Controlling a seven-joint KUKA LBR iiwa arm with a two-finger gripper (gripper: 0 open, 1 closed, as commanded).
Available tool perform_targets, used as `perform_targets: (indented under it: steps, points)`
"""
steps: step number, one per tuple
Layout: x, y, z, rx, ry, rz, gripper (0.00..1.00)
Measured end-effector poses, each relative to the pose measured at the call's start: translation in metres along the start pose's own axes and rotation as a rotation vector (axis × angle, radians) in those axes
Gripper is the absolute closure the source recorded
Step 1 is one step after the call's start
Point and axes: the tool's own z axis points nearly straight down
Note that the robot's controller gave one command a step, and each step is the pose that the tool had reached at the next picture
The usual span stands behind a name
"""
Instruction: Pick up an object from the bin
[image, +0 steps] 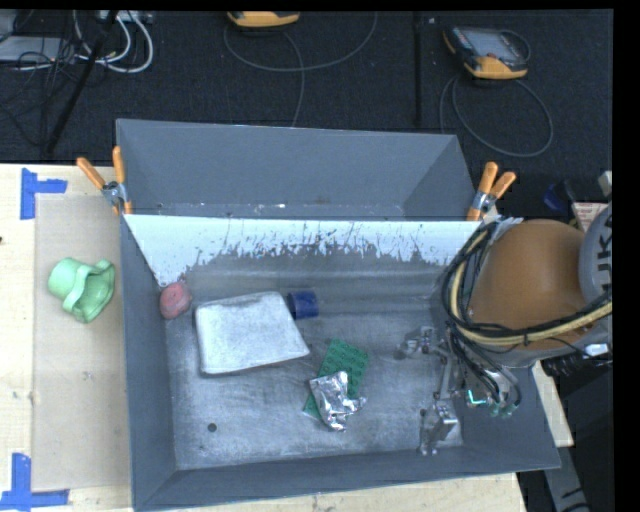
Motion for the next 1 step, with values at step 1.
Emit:
perform_targets:
  steps: [1]
  points:
    - [-0.0238,0.074,0.093,0.007,-0.028,-0.382,0.0]
